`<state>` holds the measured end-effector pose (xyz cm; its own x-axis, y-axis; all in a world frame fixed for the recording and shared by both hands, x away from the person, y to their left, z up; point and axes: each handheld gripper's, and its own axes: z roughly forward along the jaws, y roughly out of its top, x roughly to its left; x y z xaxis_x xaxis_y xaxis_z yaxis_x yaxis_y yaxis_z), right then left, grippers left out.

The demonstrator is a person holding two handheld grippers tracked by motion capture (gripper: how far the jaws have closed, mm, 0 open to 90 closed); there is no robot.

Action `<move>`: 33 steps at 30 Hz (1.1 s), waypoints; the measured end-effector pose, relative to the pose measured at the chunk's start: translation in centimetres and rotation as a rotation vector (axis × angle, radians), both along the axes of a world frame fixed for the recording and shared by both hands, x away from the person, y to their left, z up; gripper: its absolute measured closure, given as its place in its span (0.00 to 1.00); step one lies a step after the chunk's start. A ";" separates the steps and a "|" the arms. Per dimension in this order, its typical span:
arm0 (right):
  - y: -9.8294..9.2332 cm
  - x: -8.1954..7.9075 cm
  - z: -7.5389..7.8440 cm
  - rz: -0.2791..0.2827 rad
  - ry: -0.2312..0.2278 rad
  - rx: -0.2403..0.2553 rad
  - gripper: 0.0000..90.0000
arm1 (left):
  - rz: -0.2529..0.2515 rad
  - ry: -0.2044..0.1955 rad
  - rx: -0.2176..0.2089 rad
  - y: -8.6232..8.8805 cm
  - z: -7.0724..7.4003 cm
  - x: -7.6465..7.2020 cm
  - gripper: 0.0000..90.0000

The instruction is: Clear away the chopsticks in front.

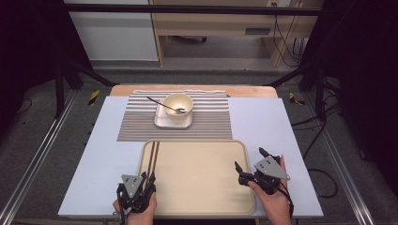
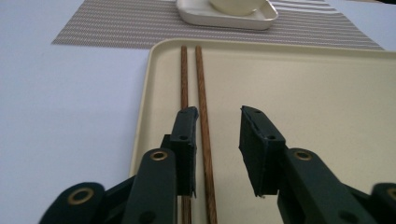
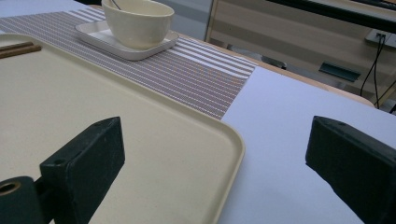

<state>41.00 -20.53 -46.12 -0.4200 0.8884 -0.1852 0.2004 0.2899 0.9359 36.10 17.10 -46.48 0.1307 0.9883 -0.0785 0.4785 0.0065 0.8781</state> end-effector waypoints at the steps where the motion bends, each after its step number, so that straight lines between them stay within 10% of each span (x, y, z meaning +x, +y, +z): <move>1: 0.0 0.0 0.0 0.001 0.001 0.001 0.05 | -0.005 -0.004 0.011 0.1 0.2 0.2 0.71; 7: 0.1 0.0 -0.1 -0.003 -0.004 -0.020 0.05 | -0.046 -0.019 -0.011 0.5 1.6 2.3 0.58; 15: -0.6 0.2 -0.2 -0.034 0.000 -0.008 0.05 | -0.137 -0.085 0.101 -0.6 4.6 6.0 0.46; 27: -1.2 0.2 -0.1 -0.063 -0.009 -0.025 0.05 | -0.313 -0.116 0.134 -2.1 6.5 11.3 0.26; 33: -0.5 0.0 -0.2 -0.046 -0.001 -0.048 0.05 | -0.324 -0.165 0.143 -2.4 7.3 12.1 0.14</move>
<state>40.99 -21.02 -46.32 -0.3790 0.8968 -0.2283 0.2133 0.3247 0.9215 48.22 14.68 -39.17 0.4374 0.8931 0.1052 0.2879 -0.2500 0.9245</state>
